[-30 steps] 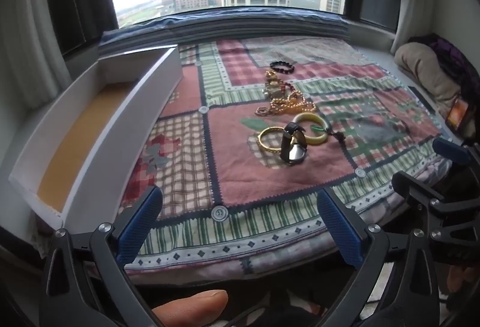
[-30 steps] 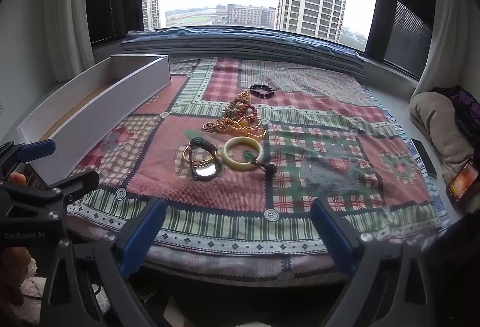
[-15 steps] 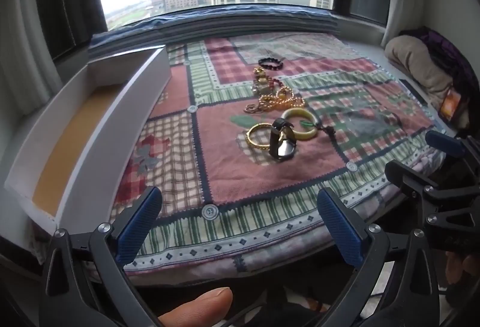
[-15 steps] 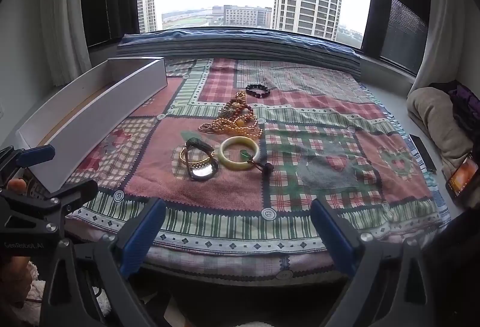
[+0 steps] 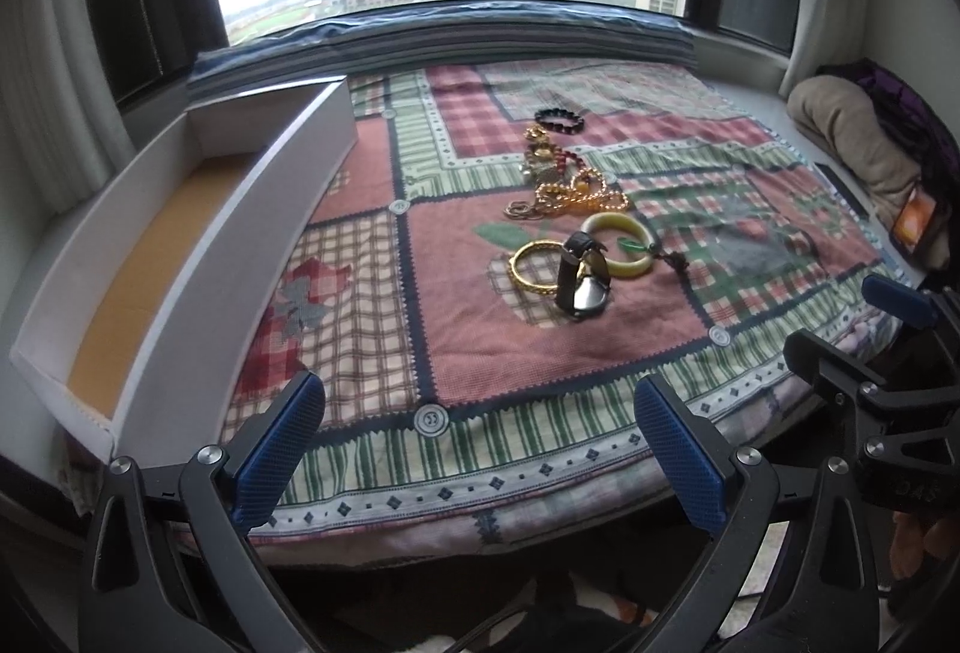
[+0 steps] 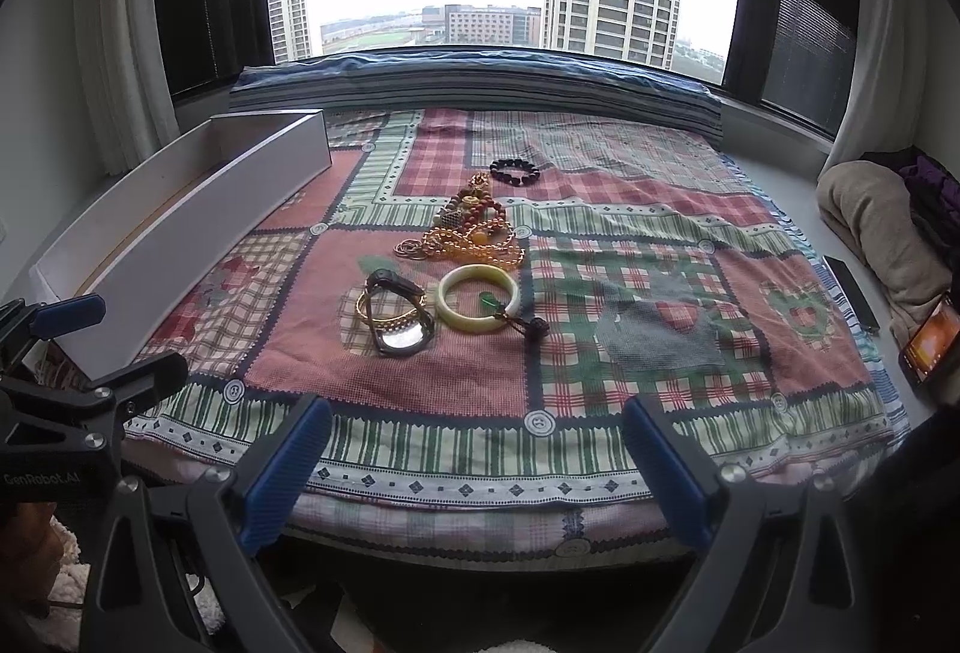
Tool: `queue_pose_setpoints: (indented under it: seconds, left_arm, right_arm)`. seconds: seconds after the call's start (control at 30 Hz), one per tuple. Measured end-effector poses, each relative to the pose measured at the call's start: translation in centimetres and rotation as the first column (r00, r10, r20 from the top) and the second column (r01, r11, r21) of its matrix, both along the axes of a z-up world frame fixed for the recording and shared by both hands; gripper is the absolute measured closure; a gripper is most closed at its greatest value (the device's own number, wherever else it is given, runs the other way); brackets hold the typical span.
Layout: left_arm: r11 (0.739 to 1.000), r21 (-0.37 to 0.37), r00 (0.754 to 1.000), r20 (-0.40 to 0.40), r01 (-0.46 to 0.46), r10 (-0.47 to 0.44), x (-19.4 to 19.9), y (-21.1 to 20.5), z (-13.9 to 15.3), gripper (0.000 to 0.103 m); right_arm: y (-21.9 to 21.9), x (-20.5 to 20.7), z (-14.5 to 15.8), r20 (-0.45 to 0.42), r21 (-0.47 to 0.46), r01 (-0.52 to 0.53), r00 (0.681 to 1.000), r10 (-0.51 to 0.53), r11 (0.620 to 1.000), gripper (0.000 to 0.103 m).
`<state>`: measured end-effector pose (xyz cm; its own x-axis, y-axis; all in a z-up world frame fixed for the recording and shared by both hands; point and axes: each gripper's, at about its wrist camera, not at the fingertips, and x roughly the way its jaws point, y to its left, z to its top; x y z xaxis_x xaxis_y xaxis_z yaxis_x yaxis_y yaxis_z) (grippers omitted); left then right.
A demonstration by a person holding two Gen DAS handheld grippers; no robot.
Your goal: Organize jewelry
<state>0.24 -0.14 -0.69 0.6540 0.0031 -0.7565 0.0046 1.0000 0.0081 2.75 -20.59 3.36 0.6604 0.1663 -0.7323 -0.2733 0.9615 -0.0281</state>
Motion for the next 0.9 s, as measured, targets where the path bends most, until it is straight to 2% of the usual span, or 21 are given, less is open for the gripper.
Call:
queue_pose_setpoints:
  seconds: [0.5, 0.9]
  left_arm:
    - [0.999, 0.031, 1.000, -0.012, -0.007, 0.008, 0.5, 0.0, -0.5, 0.000]
    - [0.999, -0.036, 0.999, -0.046, 0.024, -0.026, 1.4, 0.5, -1.4, 0.000]
  right_arm:
    - [0.6, 0.4, -0.5, -0.012, -0.011, -0.009, 1.000, 0.009, 1.000, 0.004]
    - [0.2, 0.7, -1.2, -0.027, 0.000, 0.004, 1.000, -0.004, 1.000, 0.004]
